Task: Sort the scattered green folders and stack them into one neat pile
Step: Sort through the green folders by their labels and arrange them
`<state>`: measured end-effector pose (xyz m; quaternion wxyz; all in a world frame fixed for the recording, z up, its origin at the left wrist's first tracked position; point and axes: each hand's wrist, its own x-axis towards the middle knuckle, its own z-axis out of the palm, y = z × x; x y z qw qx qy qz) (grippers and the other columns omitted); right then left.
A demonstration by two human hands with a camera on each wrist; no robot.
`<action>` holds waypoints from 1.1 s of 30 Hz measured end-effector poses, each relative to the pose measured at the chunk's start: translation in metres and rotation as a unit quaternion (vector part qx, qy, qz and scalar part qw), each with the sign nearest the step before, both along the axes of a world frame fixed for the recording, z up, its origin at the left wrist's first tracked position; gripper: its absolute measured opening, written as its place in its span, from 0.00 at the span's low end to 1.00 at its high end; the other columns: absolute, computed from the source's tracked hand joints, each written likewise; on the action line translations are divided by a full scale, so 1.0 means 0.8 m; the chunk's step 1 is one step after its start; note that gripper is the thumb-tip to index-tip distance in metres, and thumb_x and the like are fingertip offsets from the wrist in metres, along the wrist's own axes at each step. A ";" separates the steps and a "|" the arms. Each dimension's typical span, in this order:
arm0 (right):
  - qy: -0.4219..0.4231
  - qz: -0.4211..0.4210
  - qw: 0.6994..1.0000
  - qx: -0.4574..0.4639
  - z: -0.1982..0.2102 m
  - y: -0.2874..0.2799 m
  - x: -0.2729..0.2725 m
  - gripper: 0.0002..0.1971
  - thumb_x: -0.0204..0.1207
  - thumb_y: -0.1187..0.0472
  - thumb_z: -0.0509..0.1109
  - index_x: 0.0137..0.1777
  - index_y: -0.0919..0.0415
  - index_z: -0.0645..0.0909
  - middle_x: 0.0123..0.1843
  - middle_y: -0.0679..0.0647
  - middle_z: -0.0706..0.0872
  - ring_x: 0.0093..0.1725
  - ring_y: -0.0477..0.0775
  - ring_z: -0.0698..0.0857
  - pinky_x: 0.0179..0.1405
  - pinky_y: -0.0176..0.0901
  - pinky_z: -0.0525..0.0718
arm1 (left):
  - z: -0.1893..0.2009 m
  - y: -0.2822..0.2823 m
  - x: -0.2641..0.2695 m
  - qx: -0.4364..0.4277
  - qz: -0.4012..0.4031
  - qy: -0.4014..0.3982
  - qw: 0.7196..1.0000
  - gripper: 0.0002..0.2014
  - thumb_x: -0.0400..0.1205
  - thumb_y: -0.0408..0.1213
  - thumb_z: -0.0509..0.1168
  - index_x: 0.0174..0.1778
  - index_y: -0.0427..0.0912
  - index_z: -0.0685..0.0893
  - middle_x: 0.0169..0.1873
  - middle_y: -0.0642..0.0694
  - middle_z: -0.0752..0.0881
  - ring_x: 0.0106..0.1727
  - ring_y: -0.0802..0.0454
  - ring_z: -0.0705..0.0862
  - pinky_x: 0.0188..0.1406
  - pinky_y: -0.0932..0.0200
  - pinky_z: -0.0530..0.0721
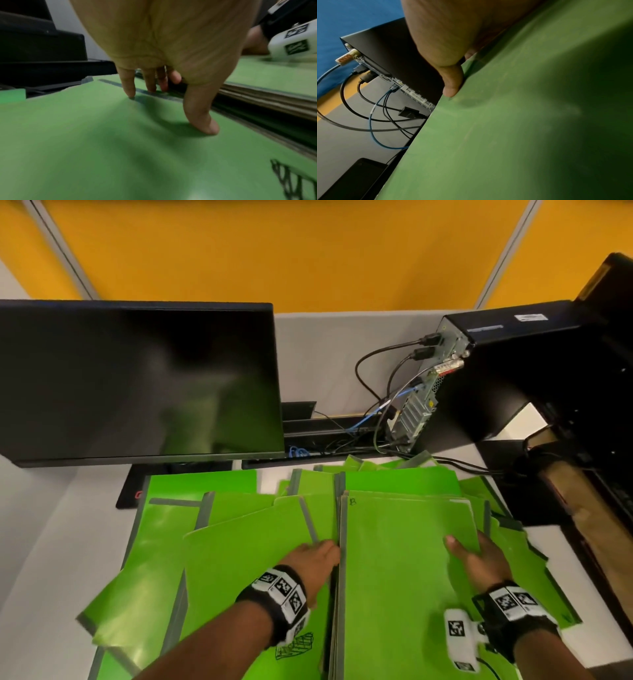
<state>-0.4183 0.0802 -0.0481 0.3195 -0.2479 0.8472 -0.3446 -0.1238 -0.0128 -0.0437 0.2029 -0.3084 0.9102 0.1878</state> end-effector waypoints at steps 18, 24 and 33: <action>-0.021 -0.047 0.998 -0.026 -0.021 0.048 -0.028 0.15 0.75 0.58 0.72 0.60 0.59 0.82 0.53 0.58 0.87 0.51 0.58 0.82 0.55 0.48 0.76 | 0.079 -0.096 0.120 -0.137 0.173 -0.018 0.975 0.20 0.80 0.61 0.55 0.59 0.52 0.72 0.59 0.50 0.84 0.58 0.48 0.81 0.60 0.51 0.77; -0.034 -0.067 0.996 -0.038 -0.010 0.062 -0.047 0.13 0.75 0.56 0.72 0.58 0.56 0.84 0.50 0.59 0.89 0.49 0.61 0.87 0.56 0.58 0.83 | 0.084 -0.087 0.122 -0.132 0.240 0.003 0.962 0.21 0.82 0.62 0.49 0.60 0.51 0.70 0.56 0.46 0.86 0.55 0.44 0.84 0.52 0.50 0.81; -0.012 -0.103 0.994 -0.025 -0.060 0.105 -0.112 0.28 0.65 0.38 0.75 0.63 0.49 0.81 0.53 0.58 0.90 0.50 0.62 0.88 0.57 0.65 0.84 | 0.115 -0.117 0.097 -0.070 0.369 0.144 0.916 0.26 0.79 0.63 0.54 0.63 0.47 0.75 0.58 0.41 0.85 0.61 0.40 0.83 0.55 0.48 0.79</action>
